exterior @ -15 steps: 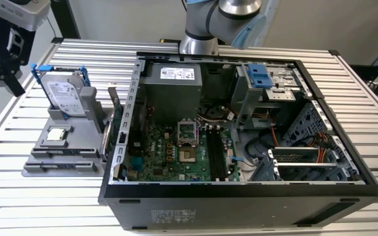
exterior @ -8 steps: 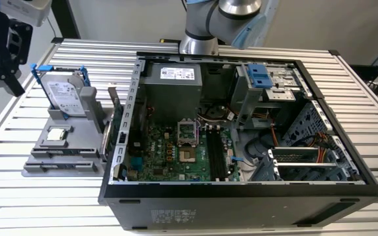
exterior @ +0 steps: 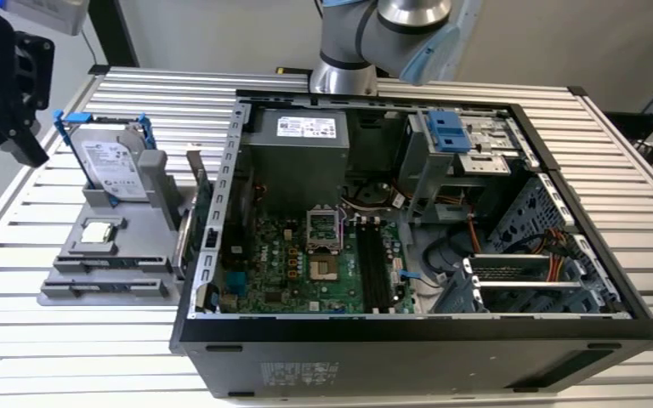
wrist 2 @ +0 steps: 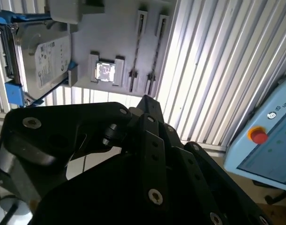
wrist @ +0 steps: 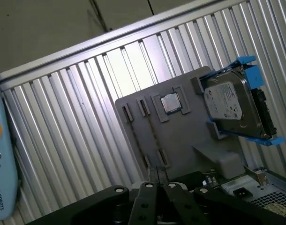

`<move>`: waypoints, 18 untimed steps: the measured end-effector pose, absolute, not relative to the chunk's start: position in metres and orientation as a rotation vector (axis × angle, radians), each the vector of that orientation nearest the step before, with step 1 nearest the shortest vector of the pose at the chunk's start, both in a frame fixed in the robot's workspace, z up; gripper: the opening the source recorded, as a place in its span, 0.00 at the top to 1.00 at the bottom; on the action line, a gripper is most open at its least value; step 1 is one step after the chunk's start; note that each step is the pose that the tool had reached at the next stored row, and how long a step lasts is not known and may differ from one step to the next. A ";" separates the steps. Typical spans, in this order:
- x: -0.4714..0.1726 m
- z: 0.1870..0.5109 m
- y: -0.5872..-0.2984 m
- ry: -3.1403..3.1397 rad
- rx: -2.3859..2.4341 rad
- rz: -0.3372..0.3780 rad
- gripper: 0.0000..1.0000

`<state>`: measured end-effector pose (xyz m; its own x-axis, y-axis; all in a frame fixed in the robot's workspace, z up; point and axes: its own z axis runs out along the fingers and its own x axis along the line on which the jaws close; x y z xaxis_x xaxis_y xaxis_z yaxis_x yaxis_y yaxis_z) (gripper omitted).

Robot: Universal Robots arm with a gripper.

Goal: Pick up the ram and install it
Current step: 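Pick up the ram and move it above insertion slot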

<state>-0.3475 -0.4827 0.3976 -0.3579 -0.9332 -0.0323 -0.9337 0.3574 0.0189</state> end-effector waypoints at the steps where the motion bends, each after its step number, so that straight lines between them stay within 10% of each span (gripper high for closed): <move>1: -0.347 0.398 -0.483 2.559 -1.786 0.048 1.00; 18: -0.347 0.398 -0.483 2.259 -2.156 0.051 1.00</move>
